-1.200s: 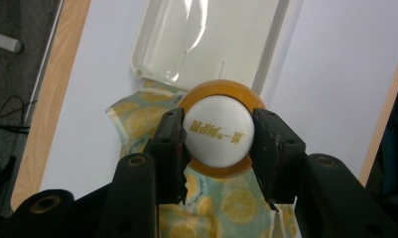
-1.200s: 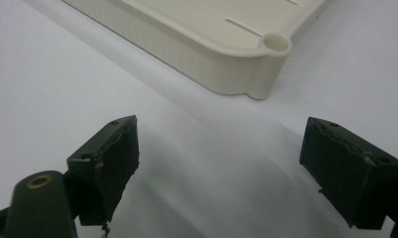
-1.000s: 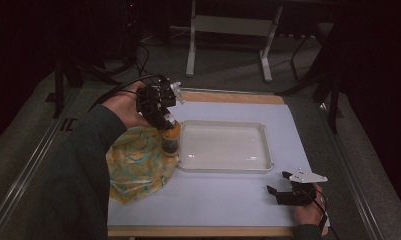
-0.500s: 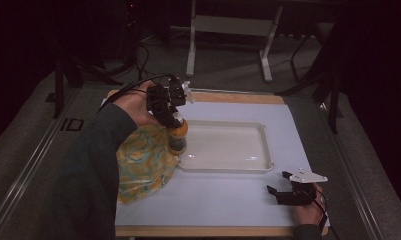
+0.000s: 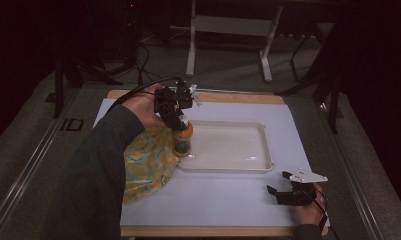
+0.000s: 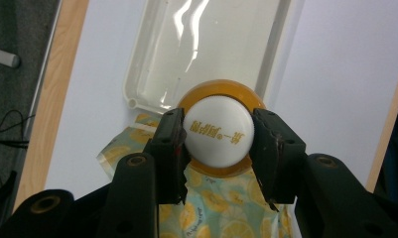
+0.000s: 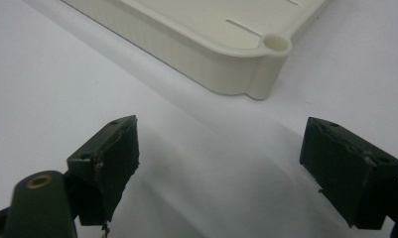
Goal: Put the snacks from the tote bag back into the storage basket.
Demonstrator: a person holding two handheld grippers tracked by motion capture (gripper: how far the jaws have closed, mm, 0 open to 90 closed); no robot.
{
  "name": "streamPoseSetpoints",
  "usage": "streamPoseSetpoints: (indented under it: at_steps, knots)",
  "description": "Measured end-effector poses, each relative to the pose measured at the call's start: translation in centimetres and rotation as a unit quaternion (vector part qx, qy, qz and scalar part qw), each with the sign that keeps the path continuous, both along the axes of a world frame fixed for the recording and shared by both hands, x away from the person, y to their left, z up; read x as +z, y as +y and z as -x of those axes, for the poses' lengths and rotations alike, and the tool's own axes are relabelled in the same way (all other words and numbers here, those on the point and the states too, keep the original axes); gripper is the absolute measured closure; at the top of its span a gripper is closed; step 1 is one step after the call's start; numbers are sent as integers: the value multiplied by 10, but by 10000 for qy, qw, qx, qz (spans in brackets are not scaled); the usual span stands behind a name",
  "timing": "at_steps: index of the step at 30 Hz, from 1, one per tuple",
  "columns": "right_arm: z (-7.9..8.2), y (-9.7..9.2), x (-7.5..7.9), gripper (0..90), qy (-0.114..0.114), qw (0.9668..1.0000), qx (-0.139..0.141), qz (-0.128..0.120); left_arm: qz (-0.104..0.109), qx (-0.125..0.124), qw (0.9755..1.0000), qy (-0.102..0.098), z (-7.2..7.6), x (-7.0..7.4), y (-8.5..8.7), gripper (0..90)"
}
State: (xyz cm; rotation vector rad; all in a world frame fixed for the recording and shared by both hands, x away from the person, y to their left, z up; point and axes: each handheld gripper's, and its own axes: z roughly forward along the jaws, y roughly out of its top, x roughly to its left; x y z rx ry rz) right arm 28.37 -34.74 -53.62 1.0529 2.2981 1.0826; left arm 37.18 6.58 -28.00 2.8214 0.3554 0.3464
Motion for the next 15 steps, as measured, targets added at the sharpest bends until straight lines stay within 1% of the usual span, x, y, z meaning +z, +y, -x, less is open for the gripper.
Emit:
streamPoseSetpoints:
  at_steps: [3, 13, 15]
  knots:
    - [0, 0, 0, 151, -1, 10000, 4, -3, -27, -14, 10000, 13, -1, -3, -4, 590]
    - [0, 0, 0, 151, 3, 10000, 9, -9, -66, -45, 10000, 19, -2, -4, -12, 590]
    - [0, 0, 0, 151, 2, 10000, 9, -10, -100, -66, 9999, 28, -2, -4, -13, 590]
